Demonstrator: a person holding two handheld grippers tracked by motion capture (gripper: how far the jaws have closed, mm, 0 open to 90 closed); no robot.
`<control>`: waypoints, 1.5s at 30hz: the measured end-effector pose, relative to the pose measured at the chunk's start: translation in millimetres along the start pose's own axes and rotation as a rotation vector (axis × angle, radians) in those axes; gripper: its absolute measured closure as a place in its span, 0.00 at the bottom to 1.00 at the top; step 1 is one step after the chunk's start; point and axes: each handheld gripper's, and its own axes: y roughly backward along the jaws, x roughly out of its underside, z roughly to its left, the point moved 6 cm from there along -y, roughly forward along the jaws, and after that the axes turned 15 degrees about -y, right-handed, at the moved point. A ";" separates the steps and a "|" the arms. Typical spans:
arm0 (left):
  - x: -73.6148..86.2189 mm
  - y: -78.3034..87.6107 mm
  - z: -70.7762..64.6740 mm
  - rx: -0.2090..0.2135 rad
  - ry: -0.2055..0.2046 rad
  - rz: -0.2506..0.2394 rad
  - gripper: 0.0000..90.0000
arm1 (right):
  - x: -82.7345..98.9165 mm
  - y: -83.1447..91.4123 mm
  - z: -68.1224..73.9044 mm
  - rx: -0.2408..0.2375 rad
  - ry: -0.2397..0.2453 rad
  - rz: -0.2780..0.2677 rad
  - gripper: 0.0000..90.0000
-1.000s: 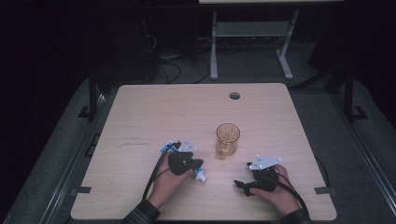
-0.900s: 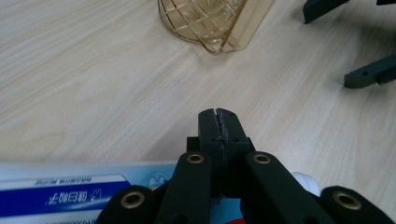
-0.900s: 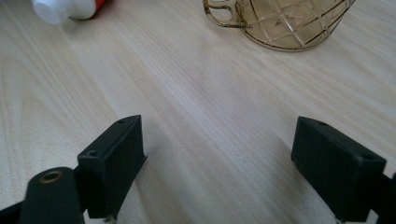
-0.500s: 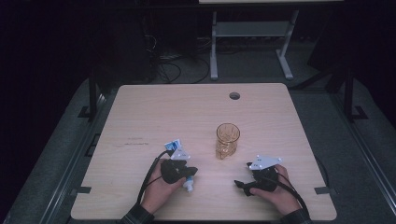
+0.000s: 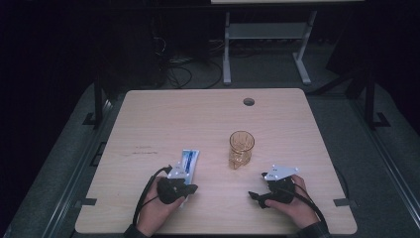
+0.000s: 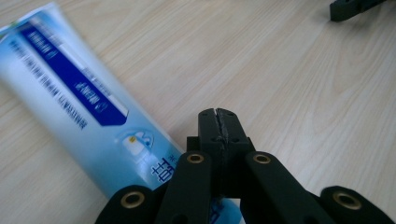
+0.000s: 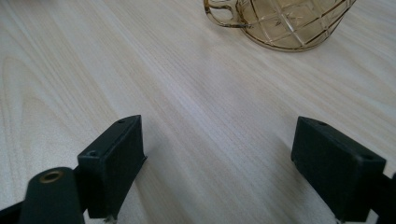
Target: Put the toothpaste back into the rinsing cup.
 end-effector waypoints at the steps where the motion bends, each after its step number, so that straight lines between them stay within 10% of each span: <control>1: 2.4 1.7 0.9 -0.004 0.003 0.004 1.00 | 0.0 0.0 0.0 0.000 0.000 0.000 0.18; 17: 34.3 27.2 17.7 -0.097 0.057 0.024 1.00 | 0.0 0.1 0.1 0.000 -0.002 0.001 0.18; 26: 23.3 33.5 17.0 -0.091 0.040 -0.004 0.95 | 0.0 0.0 0.1 -0.002 -0.002 0.000 0.18; 45: -12.0 23.7 52.3 -0.154 -0.017 0.061 0.44 | 0.0 0.0 0.2 -0.002 -0.004 0.000 0.18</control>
